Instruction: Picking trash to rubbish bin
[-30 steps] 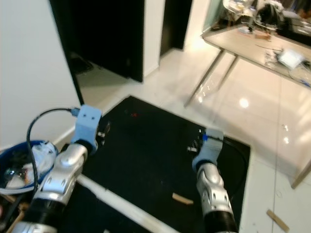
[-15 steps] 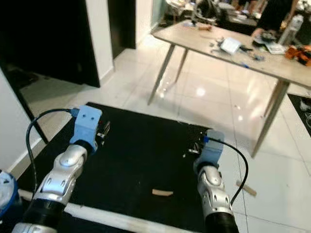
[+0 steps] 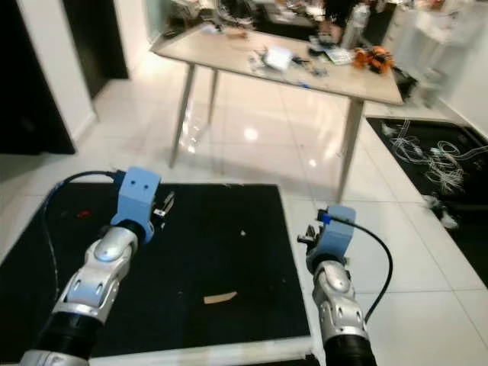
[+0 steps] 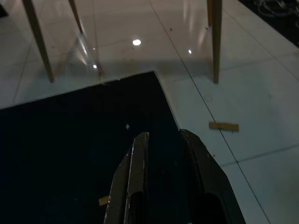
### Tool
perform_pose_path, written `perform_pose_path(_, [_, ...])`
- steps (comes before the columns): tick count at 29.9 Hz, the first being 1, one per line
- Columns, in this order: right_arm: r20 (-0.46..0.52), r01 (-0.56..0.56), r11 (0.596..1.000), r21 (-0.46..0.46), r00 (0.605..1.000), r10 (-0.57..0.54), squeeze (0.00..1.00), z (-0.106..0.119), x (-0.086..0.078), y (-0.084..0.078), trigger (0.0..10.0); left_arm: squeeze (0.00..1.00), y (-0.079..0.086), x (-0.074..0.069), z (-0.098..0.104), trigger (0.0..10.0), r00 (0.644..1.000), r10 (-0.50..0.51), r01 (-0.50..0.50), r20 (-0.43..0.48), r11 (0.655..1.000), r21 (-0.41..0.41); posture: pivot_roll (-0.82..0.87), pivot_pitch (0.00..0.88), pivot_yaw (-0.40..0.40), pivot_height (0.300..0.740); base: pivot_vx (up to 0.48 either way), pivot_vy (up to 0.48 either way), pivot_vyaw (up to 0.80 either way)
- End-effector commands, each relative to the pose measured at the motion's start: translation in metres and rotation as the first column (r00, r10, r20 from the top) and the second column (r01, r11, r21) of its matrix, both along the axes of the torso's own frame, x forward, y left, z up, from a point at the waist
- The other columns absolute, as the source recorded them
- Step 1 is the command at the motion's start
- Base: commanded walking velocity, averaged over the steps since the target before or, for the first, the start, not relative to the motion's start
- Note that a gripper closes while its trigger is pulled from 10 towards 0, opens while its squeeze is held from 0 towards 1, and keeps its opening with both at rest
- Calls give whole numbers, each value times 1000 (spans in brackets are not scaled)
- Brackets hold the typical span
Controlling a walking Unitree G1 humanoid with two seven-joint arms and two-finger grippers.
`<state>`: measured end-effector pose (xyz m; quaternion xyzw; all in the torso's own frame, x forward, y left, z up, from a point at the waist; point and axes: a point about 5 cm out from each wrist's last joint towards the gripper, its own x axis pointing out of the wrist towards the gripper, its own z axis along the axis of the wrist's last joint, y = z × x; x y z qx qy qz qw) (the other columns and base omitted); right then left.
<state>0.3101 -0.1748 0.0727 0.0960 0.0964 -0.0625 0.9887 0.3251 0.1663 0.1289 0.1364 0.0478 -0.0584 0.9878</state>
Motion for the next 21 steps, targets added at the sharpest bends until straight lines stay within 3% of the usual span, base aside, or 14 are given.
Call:
perform_pose_path(1, [-16, 10, 1000, 3, 1000, -10, 0, -3, 0, -2, 10000, 0, -1, -2, 0, 10000, 1000, -10, 10, -1, 1000, -12, -21, 61, -45, 740, 0, 0, -800])
perform_pose_path(3, [-4, 15, 1000, 8, 1000, -15, 0, -1, 1, -2, 10000, 0, 1, -2, -2, 10000, 1000, -10, 10, -6, 1000, -1, -21, 61, -45, 740, 0, 0, -800])
perform_pose_path(11, [-4, 1, 1000, -5, 1000, -1, 0, -2, -1, -1, 10000, 0, 4, -2, 1, 10000, 1000, 1, -1, -3, 1000, -29, -25, 73, -40, 740, 0, 0, 0])
perform_pose_path(17, [-10, -1, 1000, 11, 1000, 1, 0, -4, -4, 0, 10000, 0, -4, -4, 2, 10000, 999, -45, 45, -1, 996, -74, -29, 78, -42, 740, 0, 0, 0])
perform_pose_path(21, [0, -8, 1000, -3, 1000, 8, 0, -2, -3, -1, 10000, 0, -7, -5, 2, 10000, 998, -61, 60, -1, 994, -96, -30, 78, -42, 740, 283, 0, 0])
